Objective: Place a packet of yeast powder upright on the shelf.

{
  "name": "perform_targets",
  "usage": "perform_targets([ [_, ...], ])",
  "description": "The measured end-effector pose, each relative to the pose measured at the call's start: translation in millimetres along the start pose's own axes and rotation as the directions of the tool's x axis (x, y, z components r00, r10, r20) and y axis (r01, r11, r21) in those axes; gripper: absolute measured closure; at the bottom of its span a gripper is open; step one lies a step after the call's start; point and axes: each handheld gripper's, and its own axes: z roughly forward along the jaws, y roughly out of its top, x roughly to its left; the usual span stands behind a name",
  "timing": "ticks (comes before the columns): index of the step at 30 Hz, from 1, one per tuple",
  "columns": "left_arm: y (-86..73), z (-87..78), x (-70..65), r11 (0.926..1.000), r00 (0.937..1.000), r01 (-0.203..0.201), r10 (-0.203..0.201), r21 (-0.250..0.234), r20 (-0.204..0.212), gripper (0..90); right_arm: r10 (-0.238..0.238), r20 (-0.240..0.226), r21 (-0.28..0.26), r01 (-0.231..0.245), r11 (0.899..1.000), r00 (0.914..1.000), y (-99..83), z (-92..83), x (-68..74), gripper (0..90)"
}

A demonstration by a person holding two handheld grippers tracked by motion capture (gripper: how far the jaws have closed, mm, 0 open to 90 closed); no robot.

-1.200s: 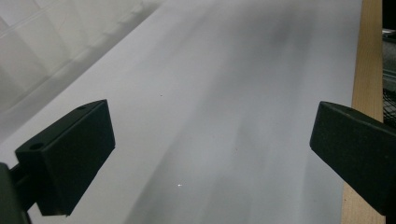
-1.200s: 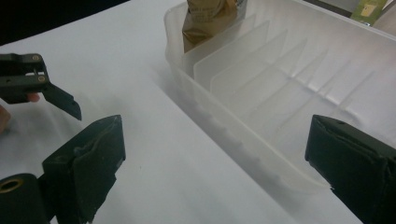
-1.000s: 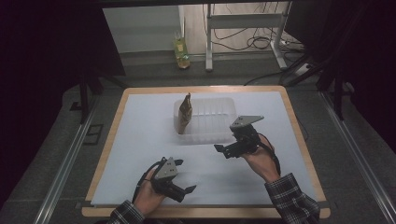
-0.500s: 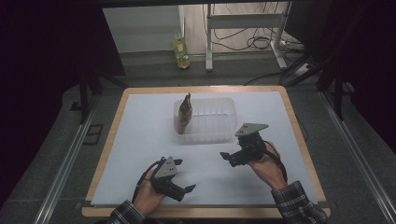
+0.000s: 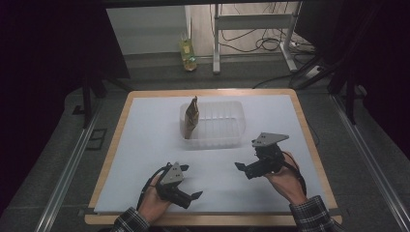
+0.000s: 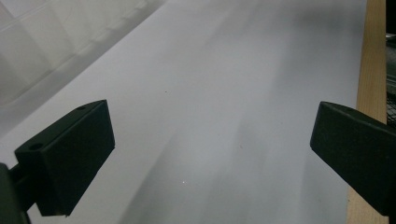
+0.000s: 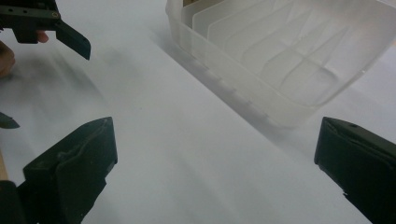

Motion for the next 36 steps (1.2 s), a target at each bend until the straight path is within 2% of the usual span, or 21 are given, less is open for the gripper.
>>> perform_targets([
  [7, -0.2, 0.1, 0.0, 1.0000, 1.0000, -0.003, 0.003, 0.009, -0.002, 0.0, 0.010, 0.003, -0.004, -0.010, 1.000, 0.9999, -11.1, -9.4, -0.2, 0.0],
  [16, -0.5, 0.9, -0.1, 0.9999, 1.0000, -0.001, 0.001, 0.015, 0.001, 0.0, -0.021, 0.017, -0.003, 0.021, 1.000, 0.9996, -30.7, -19.2, 2.1, 0.0],
  [26, -0.7, 1.4, -0.2, 0.9998, 1.0000, -0.004, 0.004, 0.021, 0.000, 0.0, 0.000, 0.041, -0.010, 0.000, 1.000, 0.9992, -55.5, -29.7, 4.0, 0.0],
  [36, -1.2, 1.4, 0.0, 0.9996, 1.0000, -0.003, 0.003, 0.028, 0.001, 0.0, 0.052, 0.050, -0.003, -0.052, 0.999, 0.9974, -75.8, -40.0, 1.3, 0.0],
])
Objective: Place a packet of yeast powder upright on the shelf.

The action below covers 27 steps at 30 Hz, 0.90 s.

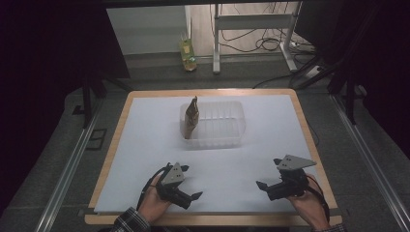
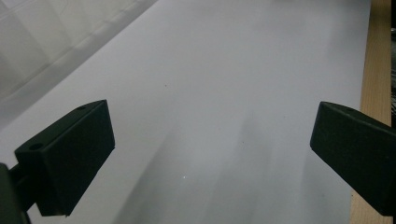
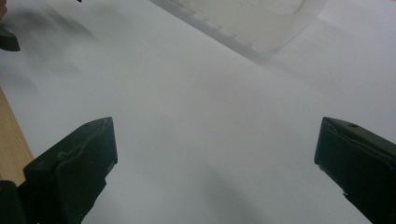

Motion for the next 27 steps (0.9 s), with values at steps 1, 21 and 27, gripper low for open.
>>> perform_targets([
  [1, -0.1, 0.0, -0.1, 1.0000, 1.0000, 0.000, 0.000, 0.001, -0.001, 0.0, 0.003, 0.002, 0.004, -0.003, 1.000, 1.0000, -2.0, -1.1, -0.5, 0.0],
  [21, -2.0, 2.6, 0.0, 0.9995, 1.0000, -0.002, 0.002, 0.031, -0.004, 0.0, 0.049, 0.056, 0.104, -0.054, 0.993, 0.9972, -41.7, -10.6, -10.0, 0.0],
  [27, -2.6, 3.1, 0.5, 0.9992, 1.0000, -0.002, 0.002, 0.041, -0.006, 0.0, 0.098, 0.064, 0.138, -0.106, 0.985, 0.9932, -48.2, -9.9, -15.4, 0.0],
])
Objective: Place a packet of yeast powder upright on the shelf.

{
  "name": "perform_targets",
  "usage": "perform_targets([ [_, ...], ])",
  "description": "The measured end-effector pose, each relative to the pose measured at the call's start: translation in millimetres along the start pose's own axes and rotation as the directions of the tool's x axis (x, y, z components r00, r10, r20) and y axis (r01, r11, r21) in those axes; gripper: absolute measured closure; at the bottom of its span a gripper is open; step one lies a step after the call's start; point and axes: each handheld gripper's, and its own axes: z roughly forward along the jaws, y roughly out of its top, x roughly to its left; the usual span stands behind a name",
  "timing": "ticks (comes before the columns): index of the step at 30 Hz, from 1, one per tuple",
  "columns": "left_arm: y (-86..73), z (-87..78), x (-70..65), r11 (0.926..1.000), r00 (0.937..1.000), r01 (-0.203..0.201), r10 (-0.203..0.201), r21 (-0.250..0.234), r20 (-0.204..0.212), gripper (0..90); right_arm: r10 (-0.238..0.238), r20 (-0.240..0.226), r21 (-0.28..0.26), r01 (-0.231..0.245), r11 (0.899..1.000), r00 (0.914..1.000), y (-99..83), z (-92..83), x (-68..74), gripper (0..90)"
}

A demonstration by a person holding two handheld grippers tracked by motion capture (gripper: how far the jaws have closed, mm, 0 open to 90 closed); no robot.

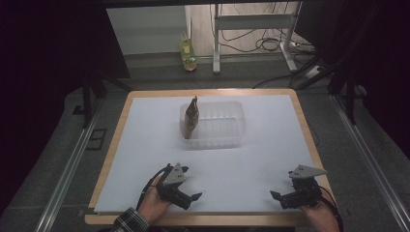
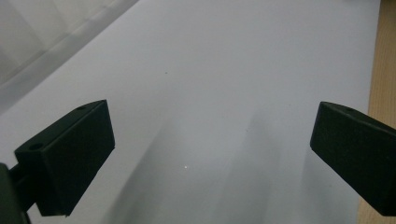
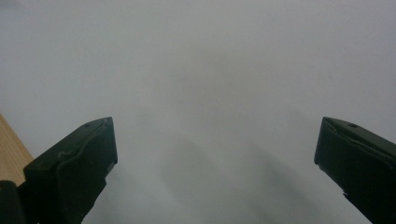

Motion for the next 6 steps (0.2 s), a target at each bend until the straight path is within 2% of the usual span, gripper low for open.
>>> perform_targets([
  [3, 0.3, 0.5, 0.0, 1.0000, 1.0000, -0.001, 0.001, 0.001, 0.001, 0.0, 0.012, 0.004, 0.023, -0.012, 1.000, 0.9999, -1.9, 1.6, -1.2, 0.0],
  [6, 0.7, 0.7, -0.1, 1.0000, 1.0000, -0.003, 0.003, 0.001, 0.000, 0.0, 0.015, -0.006, 0.013, -0.015, 1.000, 0.9999, -1.7, 1.0, -1.9, 0.0],
])
